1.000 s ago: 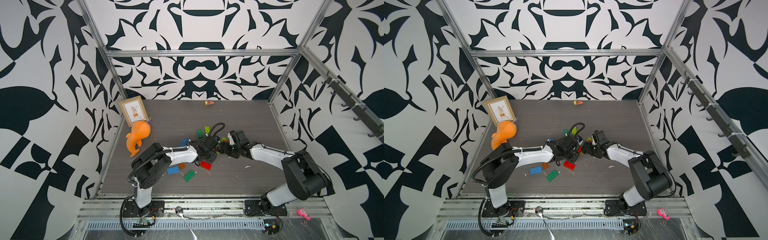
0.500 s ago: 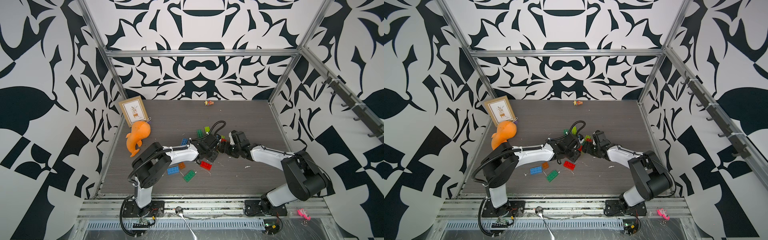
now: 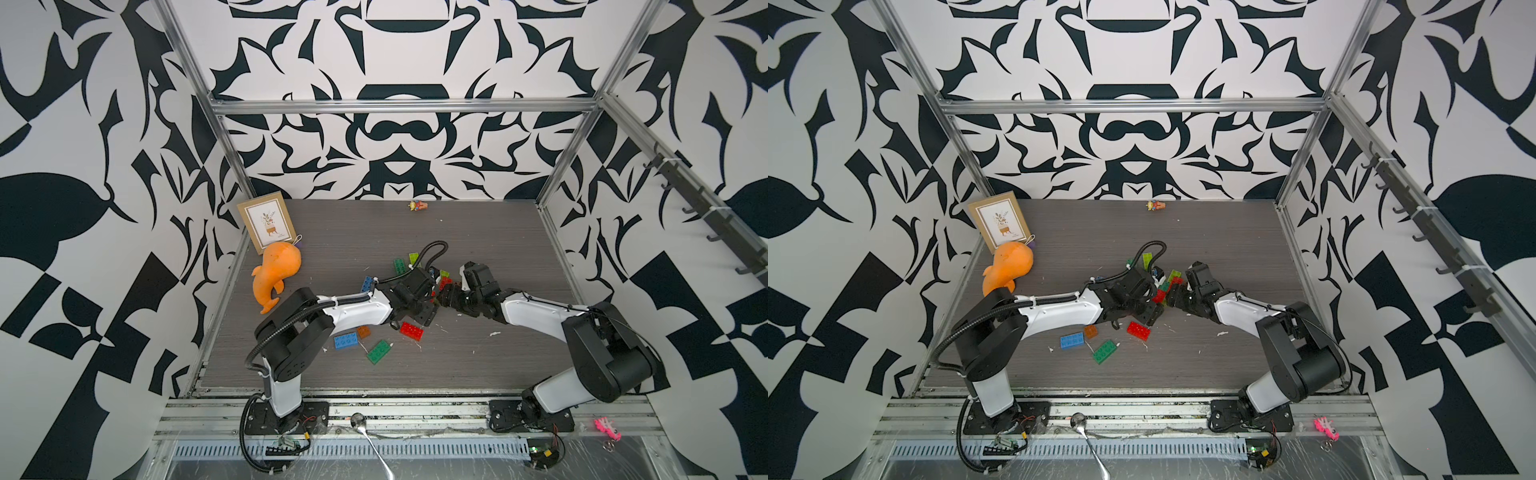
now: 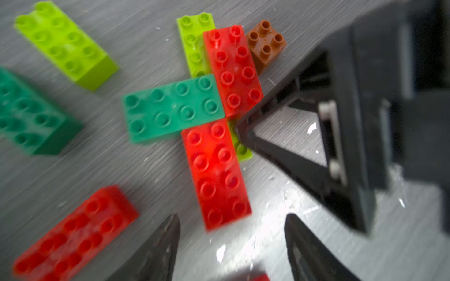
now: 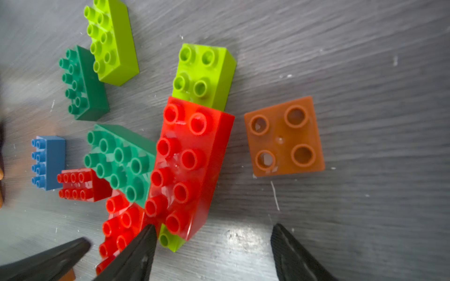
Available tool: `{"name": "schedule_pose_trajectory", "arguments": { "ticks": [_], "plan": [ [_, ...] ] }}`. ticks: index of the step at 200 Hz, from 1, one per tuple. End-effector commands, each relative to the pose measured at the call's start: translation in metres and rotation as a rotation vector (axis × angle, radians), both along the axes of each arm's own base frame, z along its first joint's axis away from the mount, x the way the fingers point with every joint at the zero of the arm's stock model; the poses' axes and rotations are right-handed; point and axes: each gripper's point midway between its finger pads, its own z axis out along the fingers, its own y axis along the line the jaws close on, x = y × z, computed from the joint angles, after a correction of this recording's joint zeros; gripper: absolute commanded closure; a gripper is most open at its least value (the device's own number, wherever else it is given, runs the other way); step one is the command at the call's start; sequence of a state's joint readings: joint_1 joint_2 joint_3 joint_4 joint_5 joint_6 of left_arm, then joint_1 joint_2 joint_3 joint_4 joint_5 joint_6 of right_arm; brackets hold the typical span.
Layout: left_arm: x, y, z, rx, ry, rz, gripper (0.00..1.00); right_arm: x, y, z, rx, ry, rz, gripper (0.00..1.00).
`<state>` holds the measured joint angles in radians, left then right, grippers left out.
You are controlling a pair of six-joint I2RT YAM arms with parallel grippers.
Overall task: Assemble a small pinwheel with lego
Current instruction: Assemble the lego brick with the lego brick, then pick up the lego brick from the center of the board.
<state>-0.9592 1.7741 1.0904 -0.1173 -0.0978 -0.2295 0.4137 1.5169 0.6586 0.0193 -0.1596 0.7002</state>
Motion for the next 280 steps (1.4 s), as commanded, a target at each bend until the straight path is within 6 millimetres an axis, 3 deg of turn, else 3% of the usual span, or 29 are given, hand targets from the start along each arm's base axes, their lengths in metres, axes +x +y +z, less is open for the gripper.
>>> {"name": "schedule_pose_trajectory", "arguments": {
  "ticks": [1,22,54,70,86,89,148,208,225,233,280],
  "plan": [
    [0.002,0.008,0.037,-0.112,-0.057,0.047,0.2,-0.017,-0.015,-0.018,-0.062,0.07,-0.021,0.22],
    [-0.003,0.02,0.051,-0.165,-0.071,0.067,0.16,-0.016,-0.01,-0.013,-0.034,0.059,-0.005,0.22],
    [-0.012,0.042,0.069,-0.231,-0.096,0.114,0.0,-0.011,0.005,0.006,0.032,0.031,0.043,0.21],
    [-0.017,0.056,0.076,-0.28,-0.108,0.141,0.01,-0.009,0.009,0.021,0.059,0.002,0.055,0.21],
    [-0.022,0.072,0.071,-0.297,-0.082,0.181,0.0,-0.007,0.016,0.036,0.094,-0.021,0.083,0.2],
    [-0.023,0.076,0.079,-0.319,-0.089,0.188,0.01,-0.007,0.018,0.039,0.1,-0.024,0.089,0.19],
    [-0.043,0.117,0.052,-0.246,0.064,0.291,0.0,-0.017,0.026,0.081,0.155,-0.11,0.18,0.11],
    [-0.054,0.128,0.017,-0.169,0.211,0.376,0.01,-0.05,0.018,0.082,0.152,-0.158,0.258,0.01],
    [-0.044,0.123,0.016,-0.174,0.234,0.41,0.01,-0.054,0.017,0.081,0.152,-0.189,0.275,0.0],
    [-0.038,0.122,0.005,-0.134,0.252,0.442,0.0,-0.054,0.015,0.08,0.148,-0.202,0.27,0.01],
    [-0.004,0.098,-0.001,-0.116,0.256,0.517,0.06,-0.052,0.006,0.079,0.143,-0.276,0.219,0.0]
  ]
}}
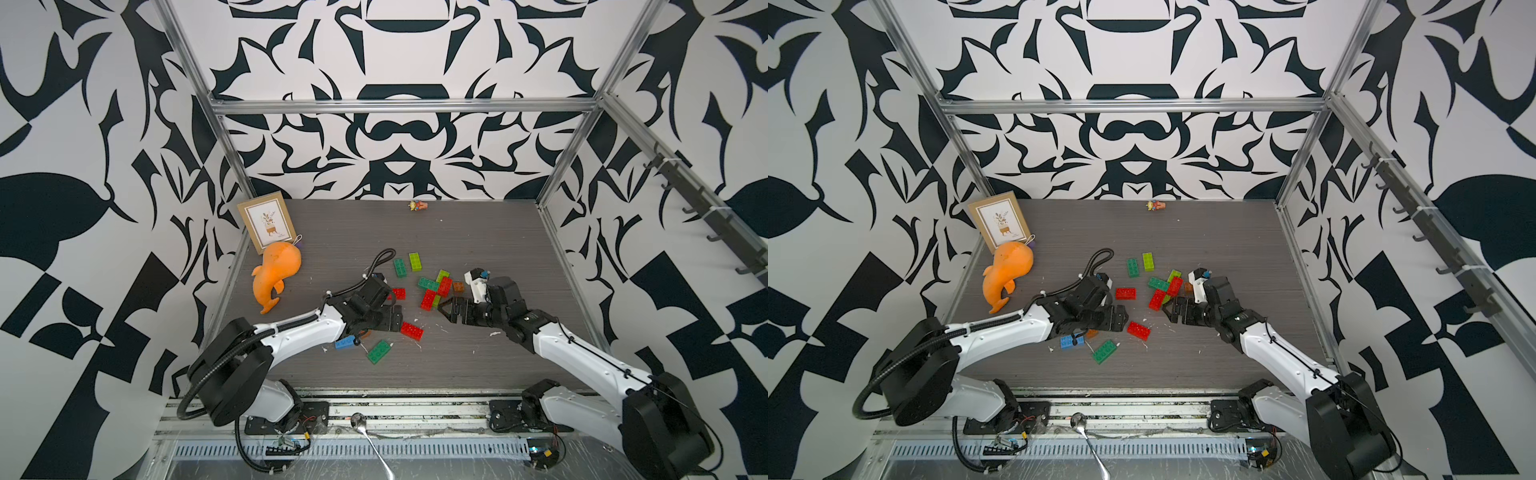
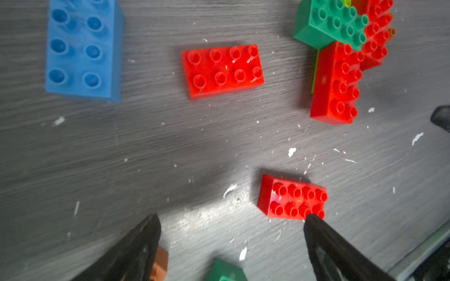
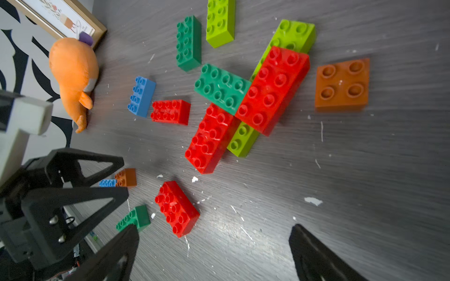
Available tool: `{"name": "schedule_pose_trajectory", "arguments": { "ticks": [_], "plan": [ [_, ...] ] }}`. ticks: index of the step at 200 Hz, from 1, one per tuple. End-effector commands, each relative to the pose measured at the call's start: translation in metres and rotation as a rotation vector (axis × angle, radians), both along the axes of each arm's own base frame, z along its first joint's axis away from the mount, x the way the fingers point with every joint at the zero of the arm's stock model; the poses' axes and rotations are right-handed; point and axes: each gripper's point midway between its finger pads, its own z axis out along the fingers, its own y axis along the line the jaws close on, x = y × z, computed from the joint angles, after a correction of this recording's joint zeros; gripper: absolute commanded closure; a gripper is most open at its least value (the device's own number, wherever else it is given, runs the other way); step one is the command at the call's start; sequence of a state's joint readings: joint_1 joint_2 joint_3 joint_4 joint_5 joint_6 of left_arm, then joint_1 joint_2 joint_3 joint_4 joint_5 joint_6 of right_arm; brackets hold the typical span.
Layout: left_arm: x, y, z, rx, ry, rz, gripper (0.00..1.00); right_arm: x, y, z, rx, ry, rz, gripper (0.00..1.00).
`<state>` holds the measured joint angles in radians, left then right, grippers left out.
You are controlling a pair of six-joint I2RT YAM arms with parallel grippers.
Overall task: Assemble a small pinwheel with lego
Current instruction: Pick up the lego brick from the center of the board.
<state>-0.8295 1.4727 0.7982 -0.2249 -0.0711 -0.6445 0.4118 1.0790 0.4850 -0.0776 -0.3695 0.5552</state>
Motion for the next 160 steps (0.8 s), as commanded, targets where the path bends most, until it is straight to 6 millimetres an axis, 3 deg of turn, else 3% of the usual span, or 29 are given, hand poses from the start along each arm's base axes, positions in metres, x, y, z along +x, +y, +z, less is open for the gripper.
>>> {"name": "schedule_pose_trajectory", "arguments": {
  "ticks": [1,23,50,76,96,117,160],
  "plan": [
    [0.019,-0.008,0.006,-0.006,-0.011,0.077,0.06,0.012,-0.003,0.018,0.017,-0.114,-0.033,0.0],
    [0.026,-0.009,-0.003,0.016,-0.007,0.11,0.09,0.013,-0.005,0.016,0.033,-0.123,-0.053,0.0],
    [0.028,-0.009,-0.01,0.004,-0.004,0.128,0.1,0.016,0.008,0.012,0.107,-0.097,-0.037,0.01],
    [0.025,-0.01,-0.003,-0.022,-0.017,0.11,0.09,0.025,0.016,0.0,0.15,-0.041,-0.059,0.03],
    [0.024,-0.011,0.005,-0.055,-0.059,0.081,0.03,0.032,0.018,-0.009,0.148,-0.015,-0.087,0.04],
    [0.037,-0.01,0.005,-0.037,-0.069,0.093,0.02,0.041,0.021,-0.009,0.145,-0.01,-0.096,0.05],
    [0.071,-0.025,-0.002,0.025,-0.074,0.118,0.09,0.058,0.035,-0.01,0.187,-0.004,-0.112,0.05]
  ]
}}
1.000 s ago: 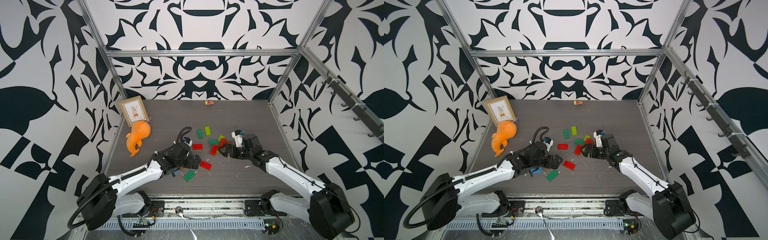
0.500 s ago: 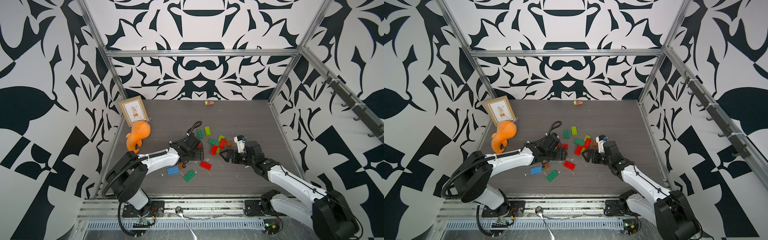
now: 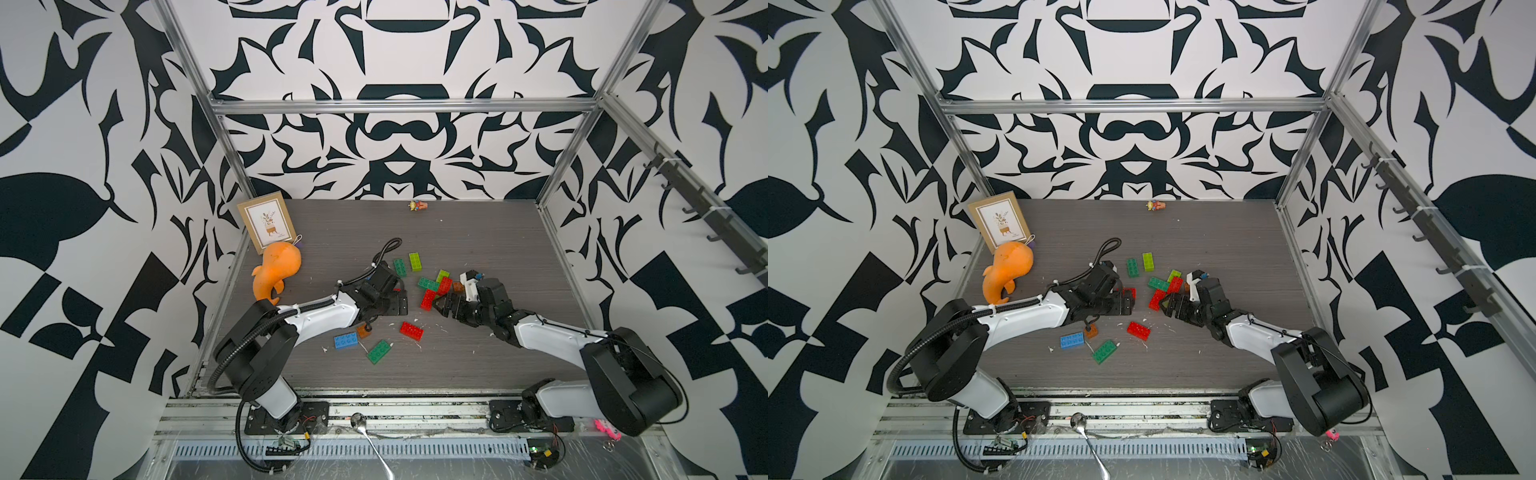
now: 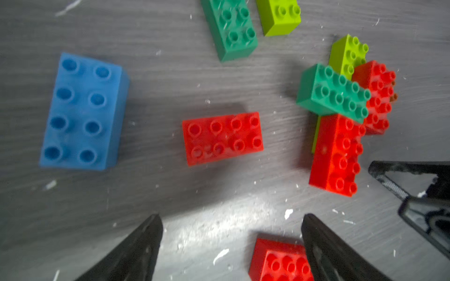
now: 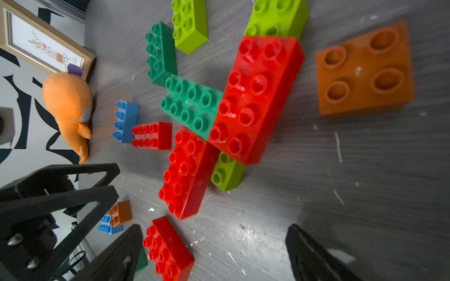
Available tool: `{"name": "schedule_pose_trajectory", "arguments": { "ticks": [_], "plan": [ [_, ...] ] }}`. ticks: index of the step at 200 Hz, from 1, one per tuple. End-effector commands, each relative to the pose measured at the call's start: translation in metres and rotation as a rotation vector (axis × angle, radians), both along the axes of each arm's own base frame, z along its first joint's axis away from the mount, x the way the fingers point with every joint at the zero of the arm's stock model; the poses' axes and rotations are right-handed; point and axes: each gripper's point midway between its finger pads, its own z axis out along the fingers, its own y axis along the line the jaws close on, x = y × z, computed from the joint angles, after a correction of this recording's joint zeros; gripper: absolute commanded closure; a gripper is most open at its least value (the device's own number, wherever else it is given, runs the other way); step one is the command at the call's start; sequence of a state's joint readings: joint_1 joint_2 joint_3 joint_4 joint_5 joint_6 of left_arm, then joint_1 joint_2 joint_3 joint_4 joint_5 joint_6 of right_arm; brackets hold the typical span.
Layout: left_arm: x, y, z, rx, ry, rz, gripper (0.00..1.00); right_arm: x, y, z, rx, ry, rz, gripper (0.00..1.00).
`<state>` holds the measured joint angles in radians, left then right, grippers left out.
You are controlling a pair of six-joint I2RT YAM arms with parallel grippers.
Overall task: Assemble a small pinwheel with lego
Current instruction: Pick up the lego brick from the center of the board.
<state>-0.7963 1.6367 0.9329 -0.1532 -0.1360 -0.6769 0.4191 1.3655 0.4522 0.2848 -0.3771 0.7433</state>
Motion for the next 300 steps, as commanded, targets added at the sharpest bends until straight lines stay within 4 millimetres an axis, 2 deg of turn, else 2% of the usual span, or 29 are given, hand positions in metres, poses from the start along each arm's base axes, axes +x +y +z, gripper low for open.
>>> {"name": "schedule_pose_trajectory", "arguments": {
  "ticks": [1,21,37,40,48,79,124,141,173,235,300],
  "plan": [
    [0.021,-0.007,-0.002,0.034,-0.018,0.022,0.09,0.025,0.017,0.026,0.072,-0.085,-0.012,0.05],
    [0.036,-0.019,-0.006,0.047,-0.028,0.019,0.12,0.03,0.023,0.02,0.096,-0.067,-0.005,0.06],
    [0.049,-0.019,-0.01,0.083,-0.028,0.048,0.14,0.031,0.029,0.017,0.121,-0.06,0.002,0.07],
    [0.051,-0.019,-0.012,0.091,-0.028,0.053,0.18,0.03,0.03,0.018,0.125,-0.06,0.005,0.07],
    [0.057,-0.018,-0.014,0.107,-0.032,0.069,0.21,0.03,0.034,0.019,0.135,-0.066,0.014,0.07],
    [0.075,-0.018,-0.023,0.136,-0.04,0.102,0.25,0.027,0.041,0.024,0.152,-0.074,0.042,0.07],
    [0.094,-0.016,-0.029,0.149,-0.063,0.119,0.26,0.013,0.017,0.023,0.039,-0.064,-0.006,0.07],
    [0.1,-0.017,-0.033,0.157,-0.062,0.113,0.27,0.007,0.011,0.029,0.018,-0.076,-0.008,0.07],
    [0.105,-0.026,-0.037,0.146,-0.066,0.091,0.29,-0.006,0.003,0.041,0.01,-0.1,-0.003,0.07],
    [0.112,-0.028,-0.052,0.17,-0.053,0.111,0.35,-0.018,-0.002,0.052,-0.006,-0.121,0.022,0.06],
    [0.112,-0.019,-0.06,0.211,-0.044,0.143,0.51,-0.018,-0.003,0.055,-0.006,-0.126,0.024,0.06]
  ]
}}
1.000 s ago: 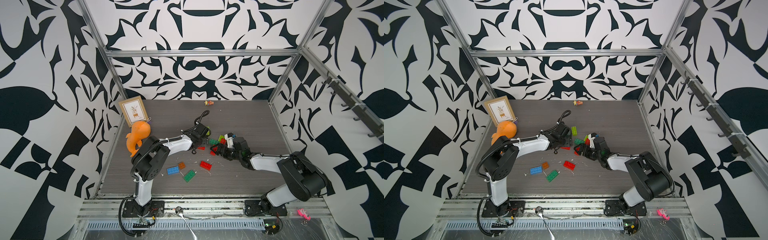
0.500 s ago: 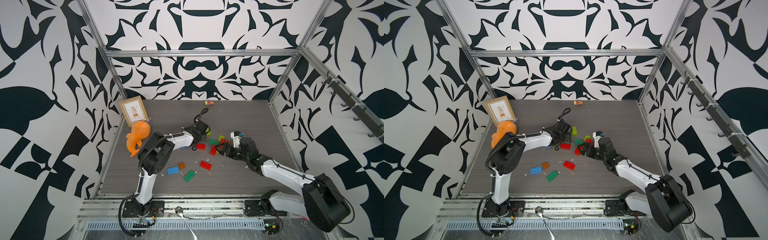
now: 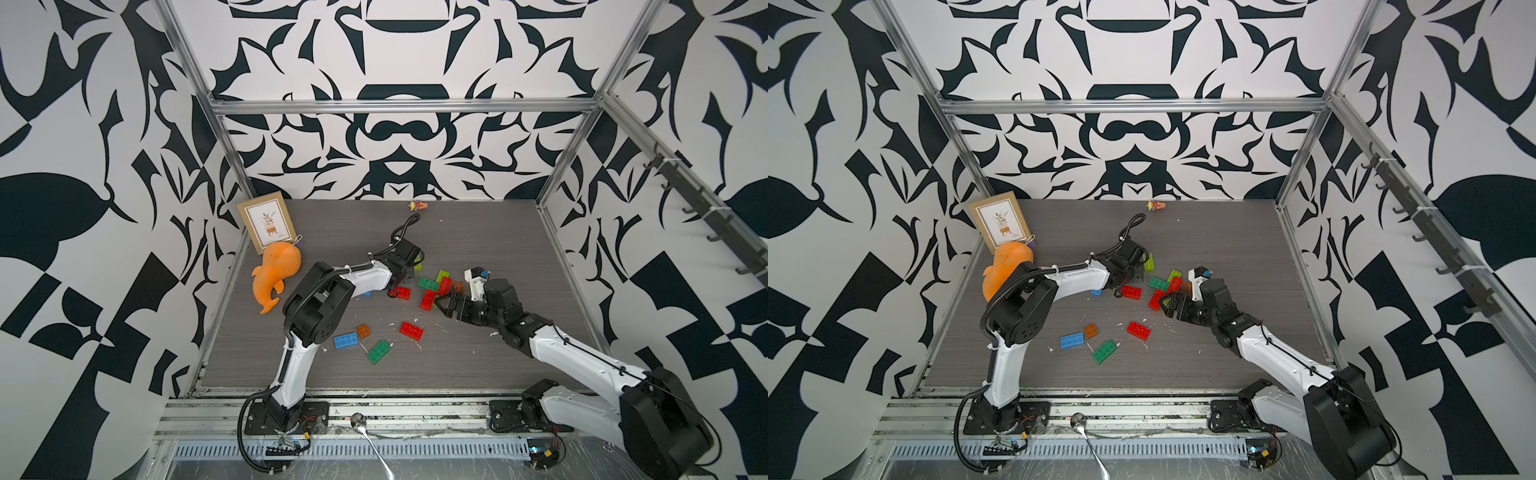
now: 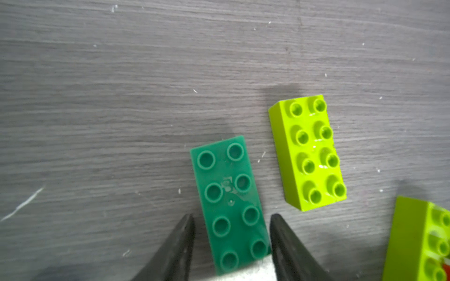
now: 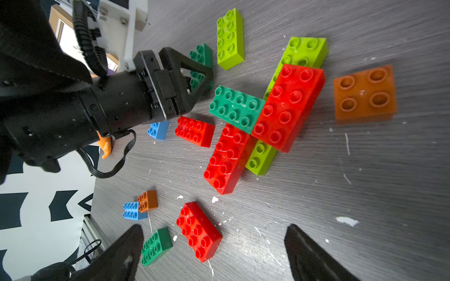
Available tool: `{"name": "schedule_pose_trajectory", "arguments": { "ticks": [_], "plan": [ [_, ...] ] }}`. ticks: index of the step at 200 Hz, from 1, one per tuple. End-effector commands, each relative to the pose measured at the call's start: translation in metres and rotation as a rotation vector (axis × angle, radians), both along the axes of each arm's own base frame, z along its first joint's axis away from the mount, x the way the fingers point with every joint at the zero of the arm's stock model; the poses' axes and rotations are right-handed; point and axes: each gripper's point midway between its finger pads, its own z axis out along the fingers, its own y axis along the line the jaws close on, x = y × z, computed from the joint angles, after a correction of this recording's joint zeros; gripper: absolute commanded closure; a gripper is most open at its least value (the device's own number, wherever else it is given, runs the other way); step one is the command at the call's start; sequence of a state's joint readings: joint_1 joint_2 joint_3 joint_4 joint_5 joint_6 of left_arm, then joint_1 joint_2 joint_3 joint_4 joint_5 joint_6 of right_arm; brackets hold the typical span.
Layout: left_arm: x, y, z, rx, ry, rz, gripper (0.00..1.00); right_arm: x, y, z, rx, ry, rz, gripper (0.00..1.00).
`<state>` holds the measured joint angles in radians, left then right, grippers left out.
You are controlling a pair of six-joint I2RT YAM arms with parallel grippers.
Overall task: Assemble a small pinwheel with lego
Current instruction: Pick up the lego brick from the center of the board.
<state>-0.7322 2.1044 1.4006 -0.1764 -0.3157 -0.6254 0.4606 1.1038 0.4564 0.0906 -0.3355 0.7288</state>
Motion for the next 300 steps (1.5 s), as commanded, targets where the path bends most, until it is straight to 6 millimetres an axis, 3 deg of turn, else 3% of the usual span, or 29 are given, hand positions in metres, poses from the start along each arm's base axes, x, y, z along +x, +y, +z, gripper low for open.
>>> {"name": "schedule_pose_trajectory", "arguments": {
  "ticks": [1,52,83,103,125,174,208,250,277,300],
  "plan": [
    [-0.008,0.012,-0.024,0.059,0.058,0.024,0.51,0.003,-0.001,0.009,-0.006,-0.042,0.005,0.06],
    [-0.005,0.013,-0.012,0.081,0.02,-0.027,0.66,0.007,-0.002,0.014,-0.007,-0.056,0.017,0.06],
    [-0.007,0.01,0.009,0.049,-0.026,-0.113,0.76,0.014,-0.001,0.027,-0.031,-0.112,0.039,0.06],
    [-0.012,0.015,0.025,-0.021,-0.048,-0.176,0.77,0.022,0.001,0.038,-0.04,-0.164,0.048,0.05],
    [-0.028,0.016,0.045,-0.09,-0.084,-0.287,0.78,0.03,0.006,0.05,-0.041,-0.243,0.078,0.04],
    [-0.076,0.027,0.096,-0.178,-0.247,-0.541,0.77,0.04,0.023,0.086,0.036,-0.603,0.158,0.01],
    [-0.118,0.033,0.113,-0.199,-0.409,-0.816,0.74,0.045,0.037,0.093,-0.028,-0.695,0.269,0.01],
    [-0.166,0.045,0.109,-0.106,-0.534,-1.145,0.71,0.009,0.06,0.104,-0.083,-0.879,0.574,0.01],
    [-0.182,0.048,0.118,-0.055,-0.611,-1.268,0.69,-0.027,0.08,0.08,-0.195,-0.943,0.8,0.08],
    [-0.191,0.045,0.115,-0.061,-0.586,-1.362,0.69,-0.044,0.092,0.059,-0.281,-0.94,0.923,0.16]
  ]
}}
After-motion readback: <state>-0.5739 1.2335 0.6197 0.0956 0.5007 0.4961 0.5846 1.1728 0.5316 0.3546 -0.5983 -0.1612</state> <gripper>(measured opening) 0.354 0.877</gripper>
